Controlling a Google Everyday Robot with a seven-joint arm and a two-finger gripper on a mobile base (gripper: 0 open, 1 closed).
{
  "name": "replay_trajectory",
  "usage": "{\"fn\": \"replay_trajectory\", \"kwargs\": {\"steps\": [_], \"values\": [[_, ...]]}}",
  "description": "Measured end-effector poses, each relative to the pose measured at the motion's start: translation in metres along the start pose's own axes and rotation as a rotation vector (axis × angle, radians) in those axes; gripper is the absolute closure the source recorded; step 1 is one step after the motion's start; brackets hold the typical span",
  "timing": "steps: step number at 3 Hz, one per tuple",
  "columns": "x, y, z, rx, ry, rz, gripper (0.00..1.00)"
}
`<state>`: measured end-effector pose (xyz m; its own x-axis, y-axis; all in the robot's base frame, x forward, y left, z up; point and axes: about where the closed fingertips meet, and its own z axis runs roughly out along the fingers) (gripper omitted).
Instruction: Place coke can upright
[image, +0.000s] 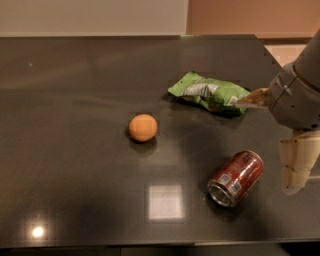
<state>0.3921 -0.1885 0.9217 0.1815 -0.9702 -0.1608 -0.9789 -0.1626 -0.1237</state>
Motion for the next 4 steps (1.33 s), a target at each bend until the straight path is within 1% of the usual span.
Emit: {"fn": "replay_trajectory", "kwargs": {"steps": [1,2,3,4], "values": [[-0.002,0.012,0.02,-0.036,0.025,-0.095,0.0],[-0.002,0.018,0.037,-0.046,0.059,-0.171,0.0],[-0.001,0.019,0.051,-0.04,0.073,-0.236,0.0],[-0.004,0.018,0.062,-0.054,0.081,-0.296,0.0]]}}
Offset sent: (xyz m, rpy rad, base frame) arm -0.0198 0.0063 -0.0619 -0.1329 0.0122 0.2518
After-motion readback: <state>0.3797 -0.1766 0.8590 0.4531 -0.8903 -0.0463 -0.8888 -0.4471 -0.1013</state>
